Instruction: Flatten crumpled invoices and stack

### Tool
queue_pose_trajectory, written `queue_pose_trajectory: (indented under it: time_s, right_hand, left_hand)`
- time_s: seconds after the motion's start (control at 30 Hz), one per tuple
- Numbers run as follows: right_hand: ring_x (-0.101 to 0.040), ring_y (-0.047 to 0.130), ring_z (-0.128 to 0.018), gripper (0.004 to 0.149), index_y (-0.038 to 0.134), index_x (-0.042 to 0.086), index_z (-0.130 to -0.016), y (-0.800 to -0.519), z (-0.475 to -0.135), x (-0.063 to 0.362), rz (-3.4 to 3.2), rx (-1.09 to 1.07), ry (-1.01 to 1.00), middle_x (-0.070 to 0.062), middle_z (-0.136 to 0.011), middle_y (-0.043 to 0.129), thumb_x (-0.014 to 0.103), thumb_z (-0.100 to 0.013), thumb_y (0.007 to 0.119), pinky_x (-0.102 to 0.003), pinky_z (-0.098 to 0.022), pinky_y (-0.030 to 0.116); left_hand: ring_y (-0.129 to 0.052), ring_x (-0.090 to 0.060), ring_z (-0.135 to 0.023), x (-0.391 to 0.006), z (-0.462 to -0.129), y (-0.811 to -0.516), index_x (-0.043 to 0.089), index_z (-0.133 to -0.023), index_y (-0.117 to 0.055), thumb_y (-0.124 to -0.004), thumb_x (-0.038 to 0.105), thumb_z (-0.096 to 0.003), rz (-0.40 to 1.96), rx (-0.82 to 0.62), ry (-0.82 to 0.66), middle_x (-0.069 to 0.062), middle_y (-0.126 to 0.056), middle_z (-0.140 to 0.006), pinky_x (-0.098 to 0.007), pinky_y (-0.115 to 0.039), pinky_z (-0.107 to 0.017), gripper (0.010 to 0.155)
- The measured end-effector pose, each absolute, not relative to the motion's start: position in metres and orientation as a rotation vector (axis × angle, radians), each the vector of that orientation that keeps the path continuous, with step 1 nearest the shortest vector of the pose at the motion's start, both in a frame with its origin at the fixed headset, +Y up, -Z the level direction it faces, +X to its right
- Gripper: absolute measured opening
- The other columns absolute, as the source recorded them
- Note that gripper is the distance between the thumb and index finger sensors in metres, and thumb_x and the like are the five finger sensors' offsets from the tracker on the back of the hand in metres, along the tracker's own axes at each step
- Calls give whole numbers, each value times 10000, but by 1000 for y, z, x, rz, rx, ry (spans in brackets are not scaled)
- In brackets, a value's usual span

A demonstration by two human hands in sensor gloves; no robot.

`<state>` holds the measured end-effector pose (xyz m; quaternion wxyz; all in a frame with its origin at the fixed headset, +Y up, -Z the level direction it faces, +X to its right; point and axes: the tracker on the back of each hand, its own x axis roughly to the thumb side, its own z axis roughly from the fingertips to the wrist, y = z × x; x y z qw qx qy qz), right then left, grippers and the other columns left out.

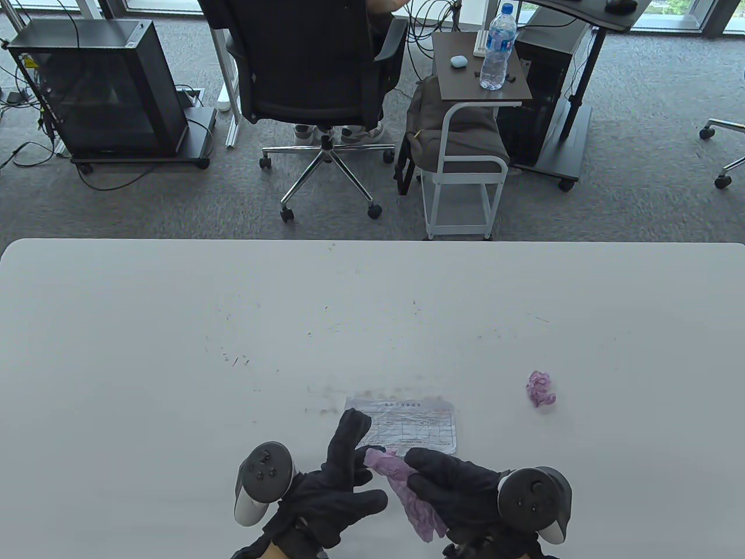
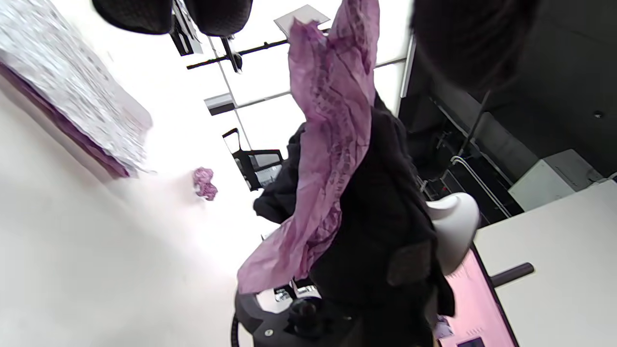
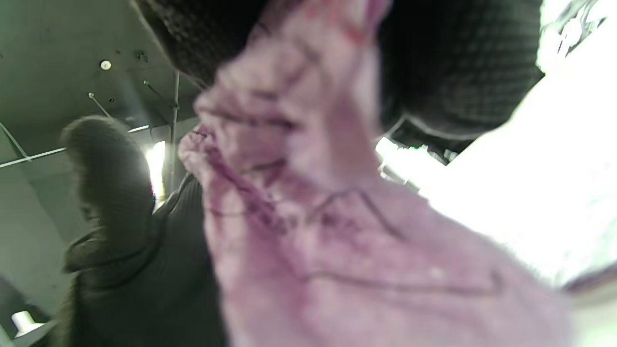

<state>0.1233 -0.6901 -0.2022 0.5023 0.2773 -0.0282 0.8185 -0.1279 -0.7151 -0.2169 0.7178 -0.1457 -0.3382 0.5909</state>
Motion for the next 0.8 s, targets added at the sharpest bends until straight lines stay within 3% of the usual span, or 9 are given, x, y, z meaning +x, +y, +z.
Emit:
queue_pose_trajectory:
  time_s: [0.03,0.1,0.2,0.43,0.57,0.67,0.8]
  right_hand:
    - [-157,967,-323,399,754,139,-873,-691,-202,121,1952,688,-40,-92,-586,956,308,-516,809,-367,-270,893]
    - [-160,970,-322,397,758,140,-870,-690,-201,121,1955,685,-57,-89,-584,959,307,-514,809,-368,-270,894]
    - [-165,976,-338,395,758,149,-869,-688,-202,125,1986,669,-107,-84,-597,958,306,-510,807,-373,-283,899]
    - [-187,981,-367,396,750,138,-875,-686,-204,136,2003,616,-156,-99,-625,951,287,-512,805,-391,-303,899]
    - [-184,981,-367,395,747,138,-875,-686,-205,144,2013,563,-211,-100,-624,950,287,-513,800,-390,-302,900]
    - [-184,974,-354,396,729,137,-889,-685,-205,145,2003,559,-208,-105,-612,947,270,-519,776,-392,-295,895]
    - [-176,973,-345,393,726,152,-890,-682,-204,144,2082,565,-266,-95,-603,947,273,-519,770,-387,-288,897]
  left_hand:
    - [-526,-513,-1063,-127,-217,-712,309,-1111,-89,-865,421,-540,1271,-316,-763,-46,-130,-1178,-697,-566,-702,970]
    - [-751,-413,-980,-126,-216,-711,244,-1146,-294,-860,323,-554,1236,-286,-754,-35,-507,-1129,-658,-639,-687,823]
    - [-928,-325,-795,-129,-217,-713,134,-1129,-481,-863,276,-544,1259,-268,-667,-94,-733,-961,-612,-718,-649,713]
    - [-1028,-287,-555,-137,-222,-716,46,-1041,-695,-879,338,-531,1265,-299,-588,-117,-886,-781,-572,-800,-556,615]
    - [-1023,-280,-575,-142,-223,-714,70,-1027,-710,-878,285,-529,1197,-250,-559,-118,-863,-813,-569,-800,-566,568]
    - [-1034,-205,-500,-144,-223,-712,68,-1024,-711,-878,253,-524,1214,-192,-513,-146,-857,-810,-536,-827,-556,558]
    - [-1026,-216,-508,-149,-223,-710,65,-1031,-695,-867,297,-530,1101,-107,-466,-131,-846,-808,-545,-812,-559,578]
